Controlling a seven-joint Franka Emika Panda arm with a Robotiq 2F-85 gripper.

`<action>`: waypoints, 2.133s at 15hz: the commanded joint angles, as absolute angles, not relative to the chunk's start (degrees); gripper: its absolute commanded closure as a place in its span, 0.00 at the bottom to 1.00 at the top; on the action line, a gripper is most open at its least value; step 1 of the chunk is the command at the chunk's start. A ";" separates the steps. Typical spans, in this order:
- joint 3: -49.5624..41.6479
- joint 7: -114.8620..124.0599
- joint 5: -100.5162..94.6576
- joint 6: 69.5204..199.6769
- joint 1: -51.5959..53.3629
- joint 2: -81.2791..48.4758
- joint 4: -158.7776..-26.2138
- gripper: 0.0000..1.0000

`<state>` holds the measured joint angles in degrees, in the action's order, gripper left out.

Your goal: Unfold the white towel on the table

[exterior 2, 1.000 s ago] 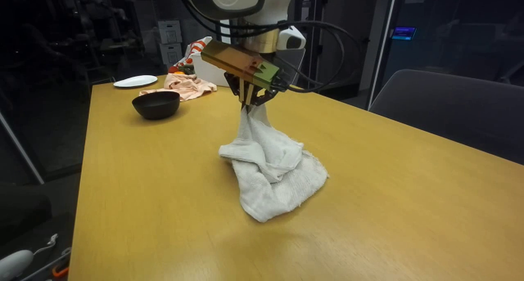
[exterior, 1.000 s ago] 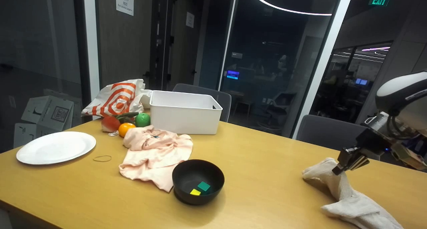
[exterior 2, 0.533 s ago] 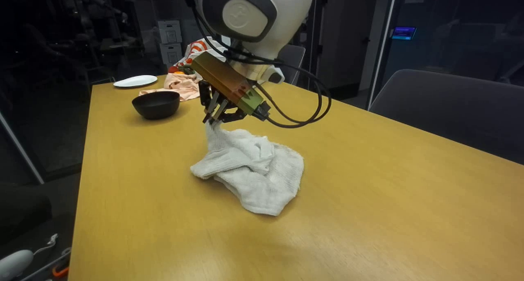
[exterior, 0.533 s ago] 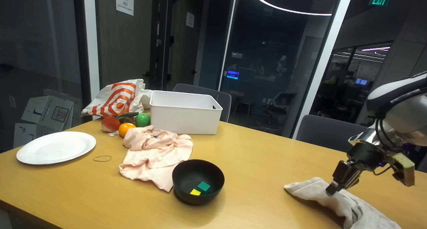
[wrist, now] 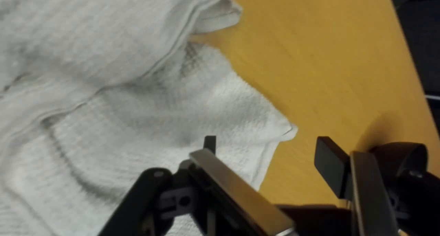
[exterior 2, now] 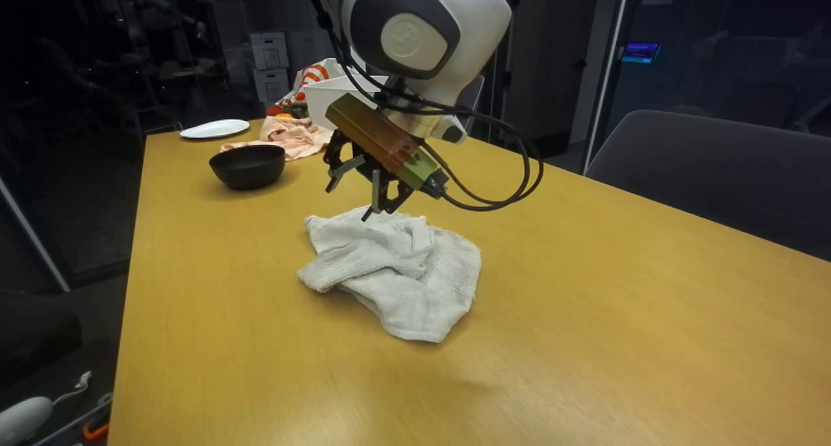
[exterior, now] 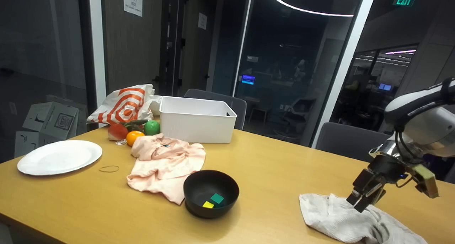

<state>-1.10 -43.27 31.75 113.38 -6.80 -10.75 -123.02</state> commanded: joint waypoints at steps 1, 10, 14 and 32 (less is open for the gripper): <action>-0.75 -41.91 27.50 125.17 -5.06 -7.88 -126.57 0.00; 1.12 -36.88 8.59 160.19 -1.25 -9.35 -136.77 0.00; -2.84 -24.79 -9.27 170.60 0.05 -10.51 -139.72 0.25; -3.79 -14.87 -13.39 166.28 -2.37 -6.06 -138.65 0.92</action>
